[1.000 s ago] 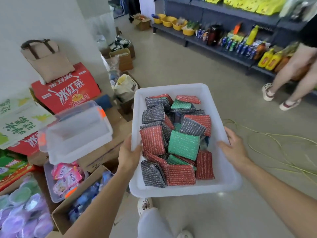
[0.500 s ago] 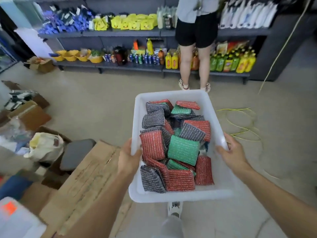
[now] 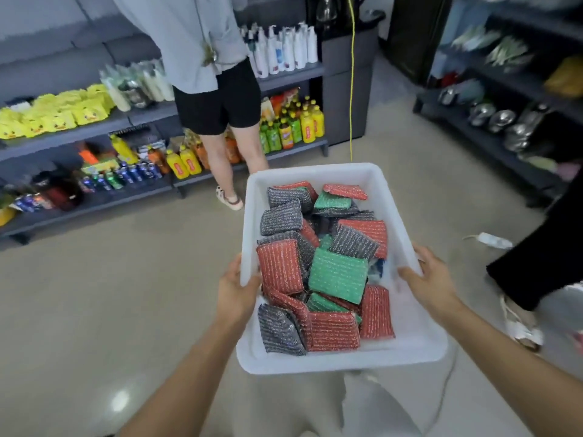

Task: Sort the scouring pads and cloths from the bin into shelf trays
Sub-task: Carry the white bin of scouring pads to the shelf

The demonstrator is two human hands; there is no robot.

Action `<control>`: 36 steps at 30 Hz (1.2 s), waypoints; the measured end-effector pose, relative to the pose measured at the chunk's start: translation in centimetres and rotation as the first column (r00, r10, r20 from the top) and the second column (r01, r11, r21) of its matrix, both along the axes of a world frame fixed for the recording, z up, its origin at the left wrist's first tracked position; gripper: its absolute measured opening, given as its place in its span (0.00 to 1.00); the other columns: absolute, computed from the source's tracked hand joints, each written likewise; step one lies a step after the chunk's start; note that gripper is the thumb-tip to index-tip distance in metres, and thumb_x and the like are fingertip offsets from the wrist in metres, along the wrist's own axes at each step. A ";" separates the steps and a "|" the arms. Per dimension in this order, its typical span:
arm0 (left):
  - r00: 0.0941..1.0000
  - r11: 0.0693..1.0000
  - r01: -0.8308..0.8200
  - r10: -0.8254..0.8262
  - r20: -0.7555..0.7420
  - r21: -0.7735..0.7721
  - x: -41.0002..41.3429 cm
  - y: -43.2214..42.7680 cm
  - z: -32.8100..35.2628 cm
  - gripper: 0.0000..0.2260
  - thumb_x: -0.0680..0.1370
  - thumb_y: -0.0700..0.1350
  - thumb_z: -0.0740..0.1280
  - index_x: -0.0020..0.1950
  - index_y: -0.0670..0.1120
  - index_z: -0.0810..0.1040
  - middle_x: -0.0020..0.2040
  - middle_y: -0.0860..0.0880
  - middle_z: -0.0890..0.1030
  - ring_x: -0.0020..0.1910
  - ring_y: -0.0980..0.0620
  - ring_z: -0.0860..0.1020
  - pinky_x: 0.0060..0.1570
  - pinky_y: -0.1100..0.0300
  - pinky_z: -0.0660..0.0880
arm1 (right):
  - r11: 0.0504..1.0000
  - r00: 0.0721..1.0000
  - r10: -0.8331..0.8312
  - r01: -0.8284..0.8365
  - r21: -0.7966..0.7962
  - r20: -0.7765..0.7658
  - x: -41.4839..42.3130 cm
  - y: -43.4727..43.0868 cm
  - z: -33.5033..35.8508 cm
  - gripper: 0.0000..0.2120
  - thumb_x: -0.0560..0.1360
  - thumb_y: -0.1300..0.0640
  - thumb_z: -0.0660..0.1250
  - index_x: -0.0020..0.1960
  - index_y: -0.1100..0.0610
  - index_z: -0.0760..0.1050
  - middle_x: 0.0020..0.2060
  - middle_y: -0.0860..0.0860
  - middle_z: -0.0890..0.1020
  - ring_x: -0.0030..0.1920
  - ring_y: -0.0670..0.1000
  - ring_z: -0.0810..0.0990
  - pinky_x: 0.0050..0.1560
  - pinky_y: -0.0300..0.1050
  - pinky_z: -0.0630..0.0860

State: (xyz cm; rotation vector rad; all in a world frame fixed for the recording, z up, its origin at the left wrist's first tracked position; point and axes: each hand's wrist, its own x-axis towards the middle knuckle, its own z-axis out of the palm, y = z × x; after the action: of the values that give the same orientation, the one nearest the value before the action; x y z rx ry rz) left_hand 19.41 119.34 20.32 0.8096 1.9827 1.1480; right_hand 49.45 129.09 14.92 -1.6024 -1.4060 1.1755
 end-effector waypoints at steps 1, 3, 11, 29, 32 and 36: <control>1.000 1.000 0.029 -0.029 -0.002 -0.004 0.7 2.5 0.0 0.21 0.79 0.36 0.65 0.71 0.49 0.70 0.51 0.51 0.81 0.44 0.49 0.81 0.52 0.51 0.78 | 1.000 1.000 -0.028 0.028 -0.010 0.007 1.0 1.5 0.0 0.19 0.76 0.67 0.65 0.65 0.57 0.71 0.54 0.55 0.80 0.42 0.50 0.81 0.34 0.40 0.77; 0.997 0.997 0.079 -0.079 -0.017 0.001 2.2 7.4 -0.2 0.21 0.79 0.36 0.65 0.71 0.47 0.70 0.52 0.49 0.80 0.47 0.45 0.81 0.55 0.47 0.78 | 0.996 0.996 -0.081 0.082 -0.025 0.032 2.9 4.8 0.1 0.20 0.76 0.64 0.65 0.66 0.55 0.69 0.53 0.53 0.79 0.40 0.49 0.81 0.31 0.39 0.76; 0.978 0.979 0.205 -0.206 0.046 0.025 9.9 26.4 -0.5 0.22 0.80 0.35 0.64 0.72 0.49 0.69 0.53 0.48 0.79 0.49 0.42 0.80 0.56 0.44 0.77 | 0.978 0.977 -0.207 0.209 -0.027 0.042 11.1 19.5 1.7 0.23 0.76 0.65 0.64 0.70 0.54 0.68 0.51 0.52 0.80 0.40 0.55 0.84 0.40 0.52 0.82; 0.885 0.886 0.458 -0.462 0.051 0.069 18.8 66.4 -1.2 0.23 0.80 0.35 0.64 0.73 0.48 0.68 0.50 0.50 0.79 0.38 0.53 0.78 0.30 0.69 0.74 | 0.875 0.877 -0.480 0.480 -0.065 0.028 19.6 50.6 2.2 0.23 0.76 0.64 0.64 0.69 0.51 0.68 0.53 0.53 0.81 0.40 0.55 0.84 0.40 0.55 0.83; 0.867 0.868 0.492 -0.496 0.054 0.070 19.9 73.6 -0.8 0.21 0.79 0.34 0.65 0.71 0.47 0.70 0.47 0.53 0.80 0.37 0.57 0.77 0.28 0.72 0.72 | 0.851 0.853 -0.522 0.522 -0.065 0.016 20.4 55.8 3.0 0.23 0.76 0.64 0.64 0.69 0.50 0.69 0.51 0.52 0.82 0.40 0.55 0.84 0.40 0.56 0.83; 0.835 0.834 0.548 -0.550 0.021 0.066 22.1 81.6 -0.1 0.22 0.79 0.34 0.65 0.72 0.47 0.71 0.51 0.52 0.79 0.38 0.60 0.77 0.29 0.74 0.72 | 0.835 0.835 -0.550 0.549 -0.037 -0.002 22.4 62.0 4.2 0.23 0.76 0.65 0.64 0.69 0.50 0.68 0.47 0.45 0.81 0.38 0.50 0.83 0.36 0.46 0.80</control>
State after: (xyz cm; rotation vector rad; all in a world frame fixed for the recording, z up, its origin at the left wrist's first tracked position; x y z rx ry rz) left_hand 41.54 200.91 20.22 1.2749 1.5302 0.8639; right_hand 71.86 191.13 19.16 -1.8516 -0.8183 0.8586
